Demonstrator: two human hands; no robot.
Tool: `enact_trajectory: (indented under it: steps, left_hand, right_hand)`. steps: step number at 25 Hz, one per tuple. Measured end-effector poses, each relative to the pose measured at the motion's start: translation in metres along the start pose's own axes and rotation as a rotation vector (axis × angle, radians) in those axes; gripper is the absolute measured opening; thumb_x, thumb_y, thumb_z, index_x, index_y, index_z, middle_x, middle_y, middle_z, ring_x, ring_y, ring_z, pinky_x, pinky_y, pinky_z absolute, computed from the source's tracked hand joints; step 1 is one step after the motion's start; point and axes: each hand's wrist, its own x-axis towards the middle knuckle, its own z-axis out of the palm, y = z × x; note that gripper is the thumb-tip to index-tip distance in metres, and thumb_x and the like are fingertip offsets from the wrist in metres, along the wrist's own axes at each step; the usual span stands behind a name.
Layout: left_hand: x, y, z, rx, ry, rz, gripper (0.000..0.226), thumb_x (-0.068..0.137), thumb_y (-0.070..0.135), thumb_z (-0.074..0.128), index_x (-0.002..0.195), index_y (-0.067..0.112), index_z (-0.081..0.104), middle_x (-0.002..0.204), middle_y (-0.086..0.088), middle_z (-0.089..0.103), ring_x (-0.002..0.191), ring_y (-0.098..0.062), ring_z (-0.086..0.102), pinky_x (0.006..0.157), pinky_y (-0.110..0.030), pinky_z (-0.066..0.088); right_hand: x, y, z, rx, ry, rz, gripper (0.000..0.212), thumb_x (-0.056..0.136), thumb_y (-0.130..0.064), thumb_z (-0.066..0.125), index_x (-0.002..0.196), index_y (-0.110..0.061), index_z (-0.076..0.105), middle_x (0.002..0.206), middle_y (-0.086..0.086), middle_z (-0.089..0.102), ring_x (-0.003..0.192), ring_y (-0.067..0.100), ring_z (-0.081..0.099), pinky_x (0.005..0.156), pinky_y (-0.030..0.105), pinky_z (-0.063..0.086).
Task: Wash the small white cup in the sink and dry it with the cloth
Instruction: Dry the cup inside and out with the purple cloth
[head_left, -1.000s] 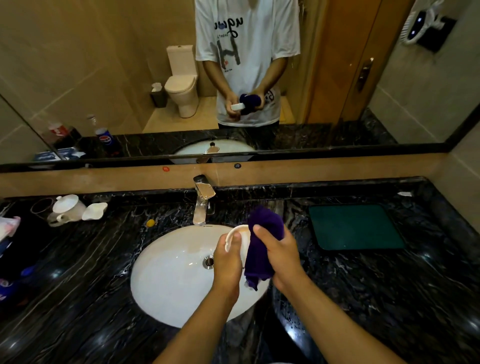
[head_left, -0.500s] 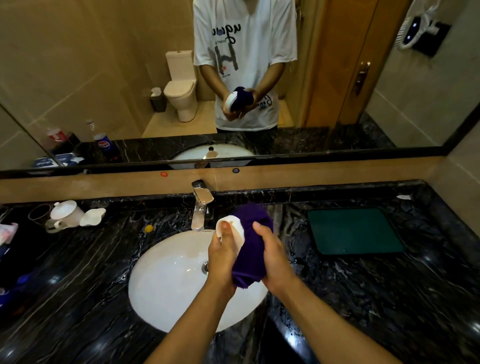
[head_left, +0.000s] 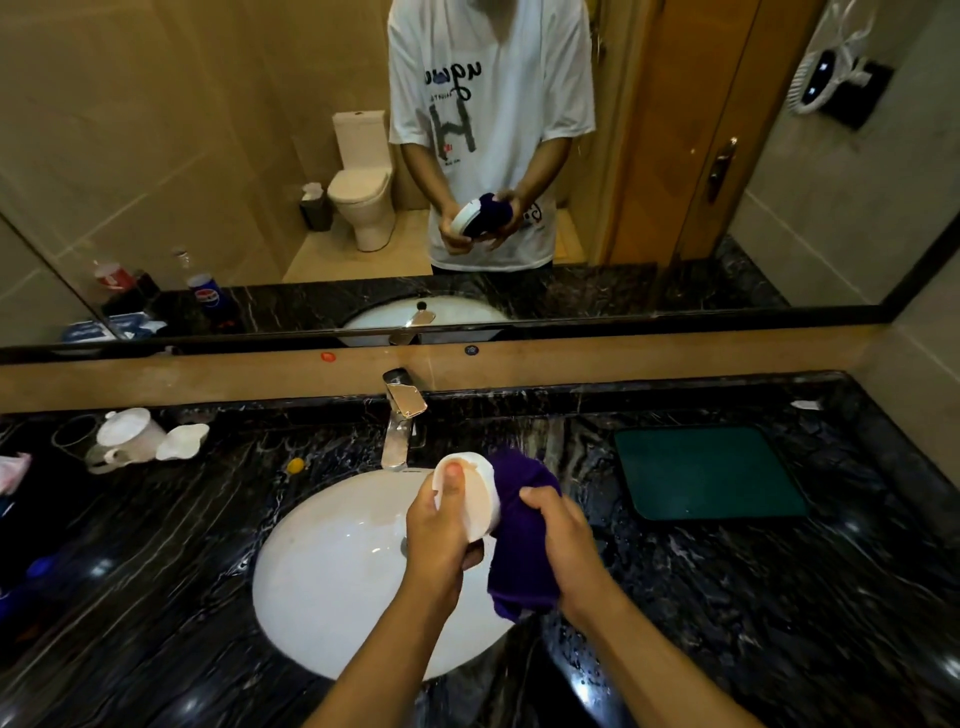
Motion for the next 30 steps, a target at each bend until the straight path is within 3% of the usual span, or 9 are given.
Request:
enact_trajectory:
  steps: [3,8,12,16,20,22,26,28,30]
  left_hand:
    - [-0.003,0.002,-0.007,0.106,-0.009,0.052,0.038,0.098,0.06,0.05,0.123,0.033,0.062,0.116,-0.013,0.061,0.099,-0.033,0.06,0.047,-0.028,0.052]
    - [-0.006,0.002,-0.011,0.077,-0.038,0.116,0.028,0.098,0.057,0.053,0.11,0.037,0.07,0.106,-0.005,0.073,0.097,-0.027,0.071,0.067,-0.049,0.066]
    - [-0.005,-0.004,-0.006,0.101,0.16,0.187,0.032,0.104,0.049,0.047,0.116,0.026,0.066,0.108,-0.005,0.073,0.096,-0.022,0.07,0.071,-0.039,0.061]
    - [-0.009,-0.008,0.0,0.071,0.165,0.103,0.035,0.104,0.05,0.046,0.117,0.022,0.063,0.113,-0.014,0.067,0.106,-0.032,0.067,0.082,-0.049,0.063]
    - [-0.004,0.014,-0.02,0.35,-0.074,0.314,0.033,0.096,0.053,0.057,0.095,0.023,0.07,0.082,-0.009,0.075,0.071,-0.026,0.074,0.049,-0.046,0.061]
    - [-0.002,0.021,-0.026,0.458,-0.131,0.325,0.037,0.094,0.06,0.056,0.092,0.026,0.071,0.077,-0.006,0.074,0.066,-0.024,0.072,0.045,-0.039,0.056]
    - [-0.012,0.017,0.005,0.242,0.21,0.248,0.029,0.102,0.052,0.048,0.092,0.032,0.066,0.093,-0.004,0.075,0.086,-0.023,0.071,0.079,-0.052,0.06]
    - [-0.02,0.024,0.029,-0.024,0.326,0.174,0.034,0.104,0.05,0.045,0.092,0.027,0.066,0.095,-0.008,0.074,0.088,-0.025,0.071,0.08,-0.049,0.06]
    - [-0.017,0.024,0.034,-0.004,0.286,0.177,0.036,0.104,0.049,0.044,0.1,0.02,0.064,0.096,-0.008,0.072,0.089,-0.027,0.071,0.08,-0.048,0.06]
  right_hand:
    - [0.001,-0.001,-0.005,0.125,-0.029,0.045,0.029,0.066,-0.047,0.072,0.083,-0.024,0.079,0.084,0.011,0.076,0.079,0.031,0.07,0.075,0.052,0.056]
    - [0.001,-0.01,0.011,0.195,-0.081,0.045,0.035,0.079,-0.041,0.075,0.107,-0.021,0.075,0.101,0.013,0.078,0.085,0.03,0.076,0.065,0.038,0.06]
    - [0.0,-0.006,0.028,-0.13,-0.053,-0.227,0.038,0.071,-0.037,0.08,0.107,-0.035,0.068,0.099,-0.006,0.077,0.088,0.01,0.074,0.066,0.021,0.058]
    - [0.004,0.002,0.038,-0.148,0.074,-0.323,0.036,0.069,-0.019,0.078,0.103,-0.028,0.07,0.091,-0.006,0.078,0.08,0.008,0.074,0.062,0.019,0.057]
    - [0.011,-0.023,0.012,-0.299,-0.021,-0.263,0.015,0.07,-0.018,0.075,0.081,-0.028,0.074,0.074,-0.002,0.077,0.062,0.007,0.071,0.05,0.017,0.051]
    - [0.013,-0.034,0.003,-0.364,-0.12,-0.227,0.013,0.068,-0.023,0.075,0.08,-0.026,0.074,0.073,-0.001,0.077,0.062,0.009,0.07,0.05,0.018,0.051]
    - [0.011,-0.025,0.025,-0.135,-0.014,-0.275,0.019,0.073,-0.023,0.074,0.092,-0.026,0.074,0.082,0.0,0.078,0.071,0.012,0.074,0.056,0.021,0.055]
    - [0.011,-0.014,0.043,0.032,0.112,-0.288,0.019,0.079,-0.013,0.073,0.097,-0.02,0.075,0.084,0.002,0.079,0.074,0.014,0.075,0.059,0.023,0.057]
    - [0.012,-0.009,0.045,0.134,0.2,-0.283,0.02,0.082,-0.005,0.071,0.093,-0.021,0.077,0.083,0.001,0.079,0.073,0.013,0.075,0.059,0.024,0.058]
